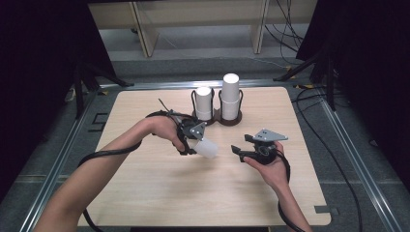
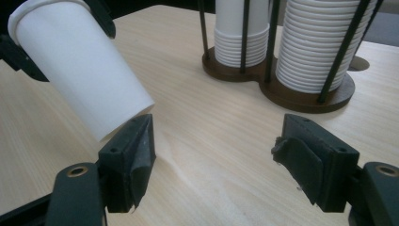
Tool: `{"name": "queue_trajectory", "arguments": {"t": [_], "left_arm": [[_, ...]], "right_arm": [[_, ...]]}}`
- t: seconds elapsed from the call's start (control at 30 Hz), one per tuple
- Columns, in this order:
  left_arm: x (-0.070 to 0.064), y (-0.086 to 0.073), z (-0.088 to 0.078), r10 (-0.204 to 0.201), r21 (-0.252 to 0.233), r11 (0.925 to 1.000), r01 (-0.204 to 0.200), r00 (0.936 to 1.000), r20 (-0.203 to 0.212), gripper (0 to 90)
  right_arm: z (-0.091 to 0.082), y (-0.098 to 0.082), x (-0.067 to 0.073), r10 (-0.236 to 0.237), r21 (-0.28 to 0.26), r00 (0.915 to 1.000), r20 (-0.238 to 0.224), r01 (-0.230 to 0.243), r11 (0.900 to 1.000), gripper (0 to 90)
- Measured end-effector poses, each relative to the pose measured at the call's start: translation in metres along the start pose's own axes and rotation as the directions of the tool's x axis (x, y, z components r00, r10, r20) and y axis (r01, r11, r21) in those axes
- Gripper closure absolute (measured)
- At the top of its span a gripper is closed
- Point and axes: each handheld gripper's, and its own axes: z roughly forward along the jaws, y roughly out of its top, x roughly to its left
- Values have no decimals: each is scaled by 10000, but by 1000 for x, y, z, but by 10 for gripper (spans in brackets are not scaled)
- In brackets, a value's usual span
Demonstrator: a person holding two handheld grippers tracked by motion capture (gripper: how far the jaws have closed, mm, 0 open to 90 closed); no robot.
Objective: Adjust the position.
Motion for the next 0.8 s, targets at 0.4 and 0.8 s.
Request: {"name": "queue_trajectory", "arguments": {"t": [0.4,0.8], "left_arm": [[-1,4,0,381,250,9989,-389,9988,318,318],[-2,9,-1,448,233,9987,-459,9980,449,318]], "right_arm": [[7,4,6,-1009,171,9894,-1049,1032,9945,272],[16,17,-5,-2450,335,9306,-2721,2636,9640,270]]}}
